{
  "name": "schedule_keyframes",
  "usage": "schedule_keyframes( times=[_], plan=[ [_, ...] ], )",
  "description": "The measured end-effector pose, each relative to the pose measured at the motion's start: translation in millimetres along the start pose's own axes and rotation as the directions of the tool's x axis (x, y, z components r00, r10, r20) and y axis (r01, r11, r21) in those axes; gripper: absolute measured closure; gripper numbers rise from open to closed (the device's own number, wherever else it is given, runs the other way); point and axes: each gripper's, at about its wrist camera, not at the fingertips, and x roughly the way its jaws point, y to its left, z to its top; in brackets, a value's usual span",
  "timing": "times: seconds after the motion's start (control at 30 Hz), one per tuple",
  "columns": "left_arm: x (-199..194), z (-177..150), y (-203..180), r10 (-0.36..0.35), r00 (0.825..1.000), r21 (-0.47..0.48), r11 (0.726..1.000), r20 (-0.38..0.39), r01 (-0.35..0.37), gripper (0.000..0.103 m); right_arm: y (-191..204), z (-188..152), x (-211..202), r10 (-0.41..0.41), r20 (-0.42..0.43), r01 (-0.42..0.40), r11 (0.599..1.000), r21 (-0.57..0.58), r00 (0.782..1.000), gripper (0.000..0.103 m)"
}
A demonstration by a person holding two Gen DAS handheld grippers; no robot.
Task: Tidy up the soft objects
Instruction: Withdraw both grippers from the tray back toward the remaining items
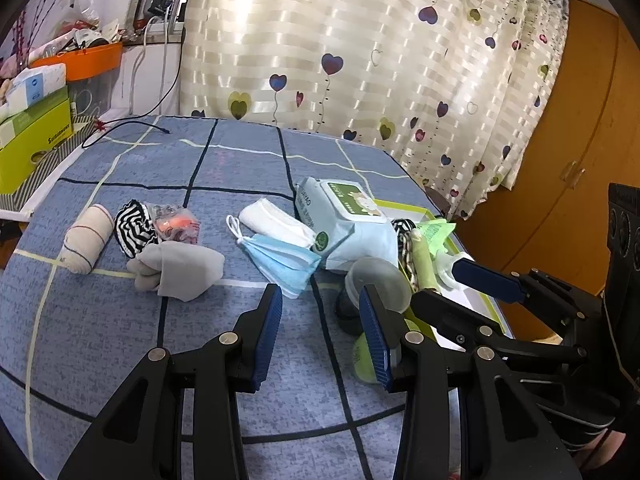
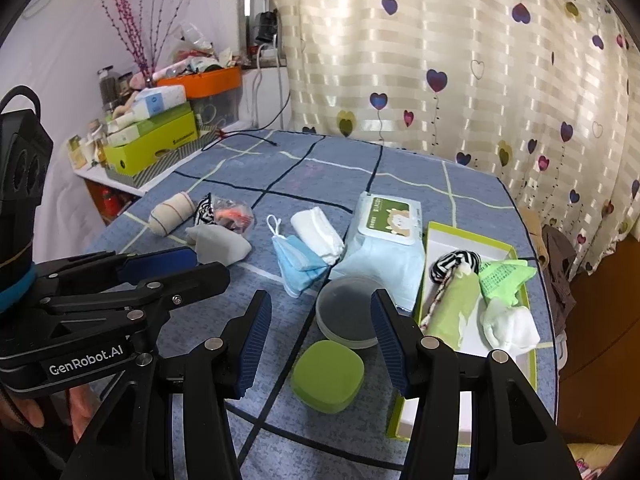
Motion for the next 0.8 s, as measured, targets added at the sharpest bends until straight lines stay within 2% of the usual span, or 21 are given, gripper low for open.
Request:
schedule_keyframes(
  times=[0.27,0.63,0.8],
  plan=[
    [4,0,12,0.033,0.999,-0.013,0.999,-0.01,-0.033,0.061,6,4,14,0.025,-0.017,-0.026,0.999,-0.023,1.0,0.052],
    [7,-2,39,0.029,0.999,-0.054,0.998,-0.024,-0.03,0.061,24,13,35,0.071,-0.043,-0.074,0.995,-0.068,0.997,0.052],
    [6,-1,56,0.051,0.998,-0.086,0.995,-0.022,-0.053,0.061,29,19,47,0.08,-0.064,-0.085,0.993,-0.081,0.995,0.052]
  ],
)
